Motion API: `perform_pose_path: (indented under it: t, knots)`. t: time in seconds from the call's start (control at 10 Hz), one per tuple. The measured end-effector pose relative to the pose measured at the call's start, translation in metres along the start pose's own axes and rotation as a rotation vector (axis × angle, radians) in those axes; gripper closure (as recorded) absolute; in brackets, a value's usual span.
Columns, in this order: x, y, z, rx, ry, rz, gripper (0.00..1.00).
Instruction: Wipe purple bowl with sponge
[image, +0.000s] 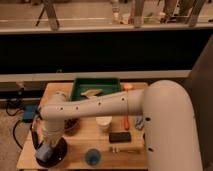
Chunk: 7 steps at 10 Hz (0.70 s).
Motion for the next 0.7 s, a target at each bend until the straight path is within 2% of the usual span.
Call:
perform_pose_path:
  t: [0.3, 0.7]
  knots:
    - [0.006, -0.003, 0.004, -0.006, -0.001, 0.006, 1.00]
    - [0.013, 0.023, 0.006, -0.019, -0.004, 0.060, 1.00]
